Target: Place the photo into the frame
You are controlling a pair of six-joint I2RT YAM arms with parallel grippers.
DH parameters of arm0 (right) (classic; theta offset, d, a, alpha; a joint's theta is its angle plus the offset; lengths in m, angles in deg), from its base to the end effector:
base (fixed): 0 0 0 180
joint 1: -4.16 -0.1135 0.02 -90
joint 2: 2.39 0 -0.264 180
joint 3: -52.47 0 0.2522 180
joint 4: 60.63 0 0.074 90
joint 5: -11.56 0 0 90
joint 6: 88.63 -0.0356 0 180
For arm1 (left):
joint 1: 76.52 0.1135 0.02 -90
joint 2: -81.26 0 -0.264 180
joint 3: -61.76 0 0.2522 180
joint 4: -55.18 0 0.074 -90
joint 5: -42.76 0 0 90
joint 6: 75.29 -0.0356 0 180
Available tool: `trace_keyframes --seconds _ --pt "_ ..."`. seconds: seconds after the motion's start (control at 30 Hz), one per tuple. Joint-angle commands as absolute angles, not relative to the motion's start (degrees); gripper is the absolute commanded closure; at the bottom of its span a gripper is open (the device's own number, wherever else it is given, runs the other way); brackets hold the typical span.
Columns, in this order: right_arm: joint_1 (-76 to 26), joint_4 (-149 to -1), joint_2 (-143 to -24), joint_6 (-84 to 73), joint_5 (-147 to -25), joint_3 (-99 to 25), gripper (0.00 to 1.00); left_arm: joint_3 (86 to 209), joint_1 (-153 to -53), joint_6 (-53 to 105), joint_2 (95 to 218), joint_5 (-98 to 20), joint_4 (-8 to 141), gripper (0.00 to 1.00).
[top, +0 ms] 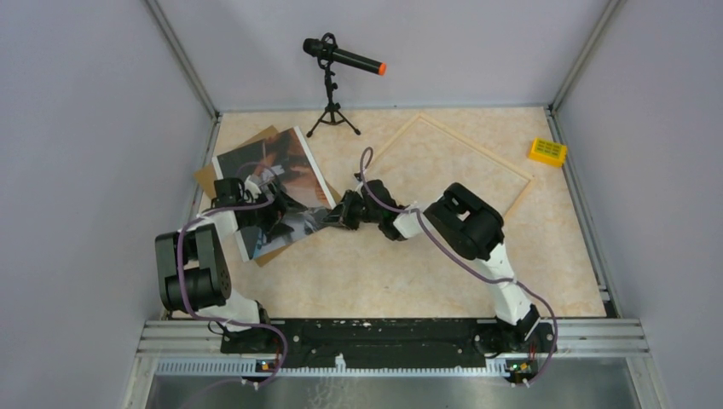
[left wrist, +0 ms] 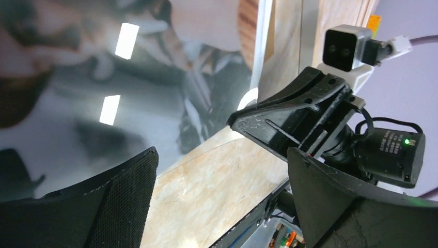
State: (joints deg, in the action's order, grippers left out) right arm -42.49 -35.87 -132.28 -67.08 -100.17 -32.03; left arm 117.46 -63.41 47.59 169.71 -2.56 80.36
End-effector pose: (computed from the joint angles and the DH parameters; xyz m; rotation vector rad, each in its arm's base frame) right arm 0.3107 0.3484 0.0988 0.1347 2.3119 1.5771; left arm 0.2761 0.0386 0.1568 -0.7047 2.4165 -1.1354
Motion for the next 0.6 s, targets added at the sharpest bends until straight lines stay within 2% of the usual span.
trace_keyframes --seconds 0.0,0.13,0.27,0.37,0.47,0.57 --pt "-41.37 -33.45 -125.66 -63.34 -99.27 -28.49 1.00 116.37 -63.20 46.26 162.98 1.32 75.28 0.01" --pt "-36.82 -38.01 -121.83 -57.53 -110.38 -25.82 1.00 117.33 -63.37 42.33 154.12 -3.03 76.27 0.01" --pt "-26.74 -43.54 -113.27 -51.35 -122.27 -17.21 1.00 117.59 -65.85 39.10 148.49 -7.66 77.42 0.01" --pt "-21.11 -65.06 -109.13 -36.83 -128.53 -19.04 1.00 117.90 -69.07 38.54 149.03 -8.60 77.92 0.01" --pt "-18.26 -88.83 -107.97 -18.81 -127.77 -23.61 1.00 118.87 -73.17 38.90 151.44 -9.80 79.07 0.01" --pt "-14.70 -91.92 -107.53 -16.64 -131.24 -23.04 1.00 118.66 -77.70 42.17 154.41 -10.41 78.00 0.01"
